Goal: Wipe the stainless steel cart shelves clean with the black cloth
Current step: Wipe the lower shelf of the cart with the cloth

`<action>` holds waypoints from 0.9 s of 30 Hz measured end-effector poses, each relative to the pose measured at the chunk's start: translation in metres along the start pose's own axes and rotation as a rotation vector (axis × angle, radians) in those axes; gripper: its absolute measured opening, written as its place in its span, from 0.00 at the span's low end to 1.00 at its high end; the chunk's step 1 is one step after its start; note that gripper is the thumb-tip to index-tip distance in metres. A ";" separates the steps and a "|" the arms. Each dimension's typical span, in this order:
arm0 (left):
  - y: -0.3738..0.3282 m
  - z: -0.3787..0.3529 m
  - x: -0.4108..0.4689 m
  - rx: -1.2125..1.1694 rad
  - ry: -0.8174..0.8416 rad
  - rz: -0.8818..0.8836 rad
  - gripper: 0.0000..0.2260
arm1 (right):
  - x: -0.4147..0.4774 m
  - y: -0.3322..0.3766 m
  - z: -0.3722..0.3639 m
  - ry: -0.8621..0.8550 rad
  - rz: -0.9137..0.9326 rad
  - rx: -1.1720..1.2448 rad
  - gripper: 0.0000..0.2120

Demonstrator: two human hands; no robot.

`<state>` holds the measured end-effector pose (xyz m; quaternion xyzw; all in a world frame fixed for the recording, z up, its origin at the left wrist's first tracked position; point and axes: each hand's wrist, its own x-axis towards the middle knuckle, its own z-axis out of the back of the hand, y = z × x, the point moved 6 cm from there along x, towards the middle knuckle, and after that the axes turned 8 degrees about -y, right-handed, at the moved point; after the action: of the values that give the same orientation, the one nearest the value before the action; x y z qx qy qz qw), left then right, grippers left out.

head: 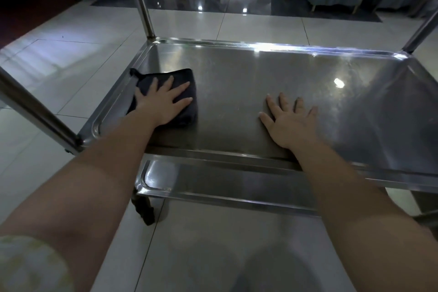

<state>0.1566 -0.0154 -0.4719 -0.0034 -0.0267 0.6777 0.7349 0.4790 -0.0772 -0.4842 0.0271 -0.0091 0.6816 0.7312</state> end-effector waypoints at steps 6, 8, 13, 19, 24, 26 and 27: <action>-0.143 -0.008 -0.021 -0.047 -0.010 -0.195 0.27 | 0.001 0.000 -0.002 -0.022 -0.008 0.001 0.30; -0.160 -0.011 -0.025 -0.064 -0.001 -0.210 0.28 | -0.001 -0.003 -0.002 -0.033 -0.005 0.011 0.29; -0.115 -0.005 -0.029 -0.110 -0.038 -0.197 0.27 | -0.003 -0.005 0.002 -0.031 -0.002 0.059 0.30; 0.054 0.000 -0.049 -0.049 0.003 0.062 0.25 | -0.002 -0.003 0.001 -0.026 -0.019 0.073 0.29; 0.064 -0.001 -0.056 0.009 0.013 0.077 0.24 | -0.006 0.003 0.005 -0.028 -0.024 0.033 0.29; 0.043 0.000 -0.056 -0.005 0.001 0.062 0.24 | -0.007 0.004 0.006 -0.023 -0.027 0.024 0.29; 0.025 0.000 -0.056 -0.002 -0.011 0.034 0.25 | -0.008 0.004 0.006 -0.022 -0.030 0.023 0.29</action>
<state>0.1274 -0.0697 -0.4745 -0.0012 -0.0314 0.6902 0.7230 0.4742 -0.0851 -0.4782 0.0432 -0.0087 0.6701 0.7410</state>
